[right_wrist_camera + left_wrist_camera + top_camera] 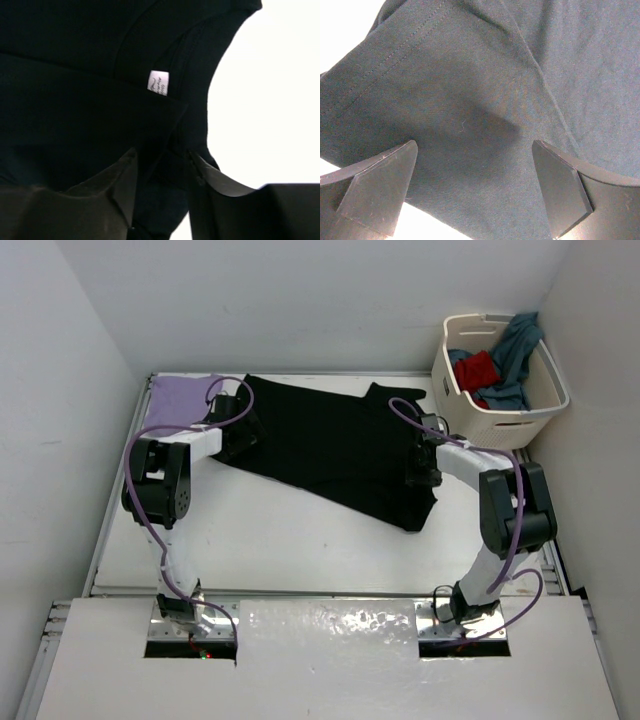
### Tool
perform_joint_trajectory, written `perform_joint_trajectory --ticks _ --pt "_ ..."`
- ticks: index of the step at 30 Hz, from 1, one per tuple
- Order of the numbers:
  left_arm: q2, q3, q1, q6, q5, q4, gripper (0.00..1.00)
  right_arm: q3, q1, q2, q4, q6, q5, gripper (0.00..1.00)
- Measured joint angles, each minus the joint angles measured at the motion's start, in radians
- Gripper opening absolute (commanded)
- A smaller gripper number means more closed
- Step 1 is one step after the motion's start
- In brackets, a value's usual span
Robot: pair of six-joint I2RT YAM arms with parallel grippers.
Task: Fold and stack the t-shirts
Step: Fold the flattened tshirt in 1/3 of the way
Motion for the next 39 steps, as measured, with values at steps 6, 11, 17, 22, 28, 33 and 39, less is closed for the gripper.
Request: perform_joint_trajectory --ticks 6,11,17,22,28,33,39 --pt "0.002 0.005 0.000 0.000 0.000 -0.004 1.00 0.000 -0.006 0.006 0.044 0.012 -0.011 0.13" --pt "0.002 0.005 0.000 0.000 -0.001 -0.005 1.00 0.000 -0.009 0.005 0.073 0.003 -0.005 0.00" --pt "0.003 0.005 0.000 0.000 -0.002 -0.005 1.00 0.002 -0.009 0.005 0.077 -0.045 0.002 0.00" --pt "0.003 0.005 0.000 0.001 -0.005 -0.005 1.00 0.044 -0.009 0.004 0.086 -0.142 0.009 0.00" --pt "0.003 0.005 0.000 0.002 -0.009 -0.006 1.00 0.085 -0.009 0.005 0.130 -0.272 0.022 0.00" --pt "0.003 0.005 0.000 0.004 -0.014 -0.005 1.00 0.137 -0.010 0.035 0.159 -0.368 0.010 0.00" --pt "0.003 0.005 0.000 0.004 -0.021 -0.006 1.00 0.183 -0.011 0.124 0.126 -0.383 0.051 0.25"
